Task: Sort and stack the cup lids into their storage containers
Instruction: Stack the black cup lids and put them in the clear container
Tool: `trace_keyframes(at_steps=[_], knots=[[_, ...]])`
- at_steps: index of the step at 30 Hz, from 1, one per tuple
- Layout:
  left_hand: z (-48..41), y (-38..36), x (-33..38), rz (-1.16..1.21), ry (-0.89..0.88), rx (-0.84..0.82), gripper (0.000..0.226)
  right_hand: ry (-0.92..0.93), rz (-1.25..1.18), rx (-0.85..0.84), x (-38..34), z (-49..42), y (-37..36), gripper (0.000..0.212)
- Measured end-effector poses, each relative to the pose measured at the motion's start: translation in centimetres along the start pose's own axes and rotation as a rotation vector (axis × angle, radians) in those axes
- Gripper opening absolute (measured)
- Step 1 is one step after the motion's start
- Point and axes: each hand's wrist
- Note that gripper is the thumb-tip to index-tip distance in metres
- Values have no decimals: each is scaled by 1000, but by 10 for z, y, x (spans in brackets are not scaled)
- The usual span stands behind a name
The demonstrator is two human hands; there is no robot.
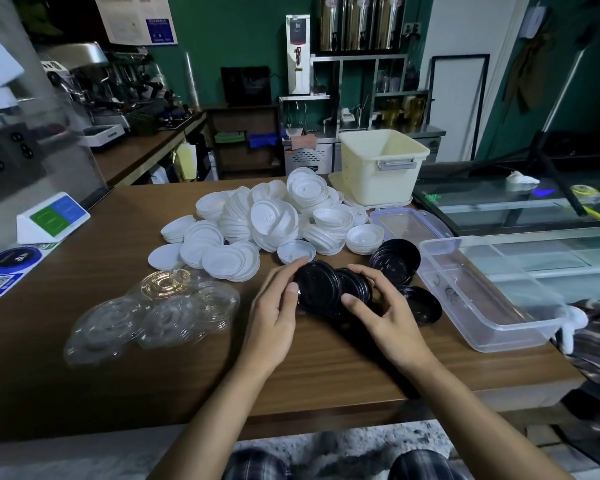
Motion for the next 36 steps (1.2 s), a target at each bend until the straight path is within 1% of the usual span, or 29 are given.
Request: trace_keyframes(at_steps=[4, 8, 11, 14, 16, 18, 20, 23, 26, 29, 32, 36], knots=[[2, -1, 0, 6, 32, 55, 30, -19, 34, -18, 2, -1, 0, 36], [0, -4, -3, 61, 5, 39, 20, -28, 75, -42, 2, -1, 0, 38], [1, -4, 2, 74, -9, -14, 25, -32, 79, -46, 3, 0, 0, 39], [3, -5, 5, 131, 69, -108, 39, -37, 80, -44, 2, 0, 1, 38], [3, -4, 5, 160, 104, -121, 47, -40, 81, -48, 2, 0, 0, 38], [3, -4, 5, 224, 110, -102, 53, -45, 81, -52, 3, 0, 0, 37], [4, -3, 6, 307, 110, -41, 55, -55, 65, -51, 3, 0, 0, 37], [4, -3, 5, 392, 90, 23, 49, -69, 42, -59, 0, 0, 0, 35], [4, -4, 5, 359, 49, -23, 40, -75, 23, -70, -1, 1, 0, 34], [5, -6, 6, 235, -4, -94, 42, -69, 15, -84, -1, 1, 0, 45], [4, -6, 7, 23, -39, -145, 45, -55, 0, -96, 0, 1, 1, 40], [4, -6, 9, -41, -64, -184, 45, -26, -1, -119, 3, 0, 3, 38]])
Point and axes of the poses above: each hand's wrist, its own z-axis away from the middle knuckle, its own y-axis out of the back of the hand, x = y × z, and after that the axes turned 14 degrees about -x, right-handed
